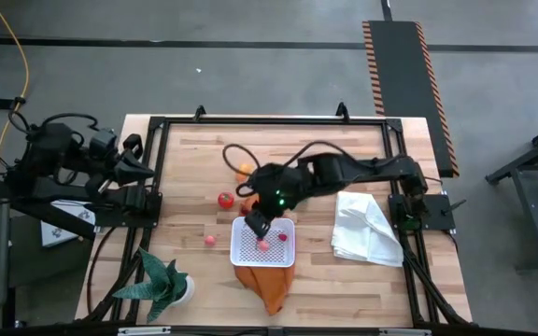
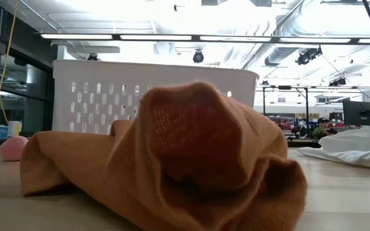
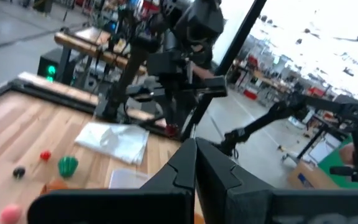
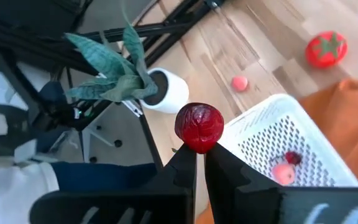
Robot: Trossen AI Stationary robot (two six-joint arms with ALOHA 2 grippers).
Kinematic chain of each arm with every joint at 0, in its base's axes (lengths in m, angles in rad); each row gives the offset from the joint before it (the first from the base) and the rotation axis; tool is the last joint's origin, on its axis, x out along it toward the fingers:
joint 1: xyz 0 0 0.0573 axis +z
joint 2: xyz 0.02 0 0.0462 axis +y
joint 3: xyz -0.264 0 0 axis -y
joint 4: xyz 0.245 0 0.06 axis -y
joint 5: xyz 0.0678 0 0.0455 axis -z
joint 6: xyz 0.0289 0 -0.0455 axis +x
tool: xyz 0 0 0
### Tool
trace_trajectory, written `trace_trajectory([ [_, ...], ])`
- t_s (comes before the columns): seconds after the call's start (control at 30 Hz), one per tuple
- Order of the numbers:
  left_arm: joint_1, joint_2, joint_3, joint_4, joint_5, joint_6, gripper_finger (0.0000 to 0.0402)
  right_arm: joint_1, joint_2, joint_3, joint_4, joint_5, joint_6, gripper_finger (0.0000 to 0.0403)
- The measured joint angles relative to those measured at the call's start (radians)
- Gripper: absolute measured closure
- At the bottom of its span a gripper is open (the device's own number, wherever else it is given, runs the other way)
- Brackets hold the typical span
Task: Pick and placing Produce into tupperware
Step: Put the bottom red cherry into the white basket
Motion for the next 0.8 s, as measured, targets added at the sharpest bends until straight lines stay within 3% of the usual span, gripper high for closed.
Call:
trace_trajectory([
  [0.4, 0.0, 0.0, 0.0, -0.091, 0.082, 0.003, 0.0401, 0.065, 0.093, 0.0, -0.042, 0.054, 0.273, 0.0394],
  [0.8, 0.0, 0.0, 0.0, -0.203, 0.089, 0.028, 0.0401, 0.076, 0.2, 0.001, -0.072, 0.062, 0.511, 0.0394],
])
